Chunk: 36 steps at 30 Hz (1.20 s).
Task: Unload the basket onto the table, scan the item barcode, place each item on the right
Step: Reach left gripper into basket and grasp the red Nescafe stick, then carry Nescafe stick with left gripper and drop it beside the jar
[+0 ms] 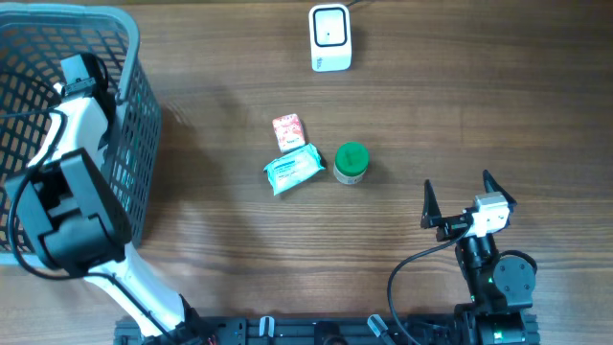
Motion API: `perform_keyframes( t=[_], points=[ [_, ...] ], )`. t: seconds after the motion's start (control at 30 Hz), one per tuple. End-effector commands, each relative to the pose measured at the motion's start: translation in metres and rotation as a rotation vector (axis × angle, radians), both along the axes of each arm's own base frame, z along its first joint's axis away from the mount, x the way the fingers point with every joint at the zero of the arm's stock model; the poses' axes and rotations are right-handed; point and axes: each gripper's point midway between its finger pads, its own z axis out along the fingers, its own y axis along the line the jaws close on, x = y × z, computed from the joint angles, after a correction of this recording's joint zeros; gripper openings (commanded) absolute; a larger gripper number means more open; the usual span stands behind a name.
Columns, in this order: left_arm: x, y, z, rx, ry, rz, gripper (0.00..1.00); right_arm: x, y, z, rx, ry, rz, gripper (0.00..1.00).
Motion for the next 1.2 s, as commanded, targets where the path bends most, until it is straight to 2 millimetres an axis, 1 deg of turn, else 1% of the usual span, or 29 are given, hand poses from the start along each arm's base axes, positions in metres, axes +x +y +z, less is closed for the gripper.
perform_keyframes(
  t=[0.0,0.03,0.1,0.2,0.23,0.27,0.3,0.33,0.37,0.43,0.53,0.57,0.6,0.63,0.67,0.7,0.73,0.77,0.8,0.87,0.93,1.0,1.1,1.17],
  points=[
    [0.003,0.003,0.089,0.076,-0.18,0.004,0.04,0.0,-0.001,0.001,-0.005,-0.005,-0.006,1.0],
    [0.002,0.003,0.114,0.094,-0.232,0.004,0.04,0.0,-0.001,0.001,-0.005,-0.005,-0.006,1.0],
    [-0.005,0.0,0.155,0.119,-0.316,0.012,0.04,0.0,-0.001,0.001,-0.005,-0.005,-0.006,1.0],
    [-0.023,-0.01,0.206,0.109,-0.442,0.051,0.04,0.0,-0.001,0.001,-0.005,-0.005,-0.006,1.0],
    [-0.033,-0.028,0.232,0.055,-0.517,0.029,0.04,0.0,-0.001,0.001,-0.005,-0.005,-0.006,1.0],
    [-0.037,-0.036,0.24,0.031,-0.539,0.009,0.04,0.0,-0.001,0.001,-0.005,-0.005,-0.006,1.0],
    [-0.041,-0.049,0.249,-0.007,-0.563,-0.03,0.04,0.0,-0.001,0.001,-0.005,-0.005,-0.006,0.99],
    [-0.047,-0.07,0.258,-0.069,-0.586,-0.09,0.04,0.0,-0.001,0.001,-0.005,-0.005,-0.006,1.0],
    [-0.053,-0.094,0.263,-0.139,-0.592,-0.153,0.04,0.0,-0.001,0.001,-0.005,-0.005,-0.006,0.99],
    [-0.064,-0.133,0.264,-0.244,-0.576,-0.252,0.04,0.0,-0.001,0.001,-0.005,-0.005,-0.006,1.0],
    [-0.079,-0.194,0.252,-0.355,-0.482,-0.397,0.04,0.0,-0.001,0.001,-0.005,-0.005,-0.006,1.0],
    [-0.084,-0.214,0.247,-0.373,-0.446,-0.448,0.04,0.0,-0.001,0.001,-0.005,-0.005,-0.006,1.0],
    [-0.086,-0.229,0.242,-0.38,-0.421,-0.486,0.04,0.0,-0.001,0.001,-0.005,-0.005,-0.006,1.0],
    [-0.09,-0.251,0.234,-0.383,-0.386,-0.548,0.04,0.0,-0.001,0.001,-0.005,-0.005,-0.006,1.0],
    [-0.092,-0.269,0.226,-0.38,-0.362,-0.598,0.04,0.0,-0.001,0.001,-0.005,-0.005,-0.006,1.0],
    [-0.096,-0.292,0.215,-0.377,-0.333,-0.662,0.04,0.0,-0.001,0.001,-0.005,-0.005,-0.006,1.0],
    [-0.099,-0.306,0.208,-0.38,-0.314,-0.701,0.04,0.0,-0.001,0.001,-0.005,-0.005,-0.006,1.0],
    [-0.104,-0.328,0.195,-0.391,-0.286,-0.752,0.04,0.0,-0.001,0.001,-0.005,-0.005,-0.007,1.0],
    [-0.107,-0.341,0.186,-0.398,-0.269,-0.77,0.04,0.0,-0.001,0.001,-0.005,-0.005,-0.006,1.0],
    [-0.12,-0.375,0.157,-0.424,-0.215,-0.811,0.04,0.0,-0.001,0.001,-0.005,-0.005,-0.006,1.0],
    [-0.133,-0.397,0.133,-0.433,-0.168,-0.827,0.04,0.0,-0.001,0.001,-0.005,-0.005,-0.006,1.0],
    [-0.147,-0.413,0.105,-0.42,-0.112,-0.819,0.04,0.0,-0.001,0.001,-0.005,-0.005,-0.006,1.0],
    [-0.162,-0.425,0.074,-0.364,-0.052,-0.859,0.04,0.0,-0.001,0.001,-0.005,-0.005,-0.006,1.0],
    [-0.173,-0.429,0.051,-0.296,-0.008,-0.891,0.04,0.0,-0.001,0.001,-0.005,-0.005,-0.006,1.0]
  ],
)
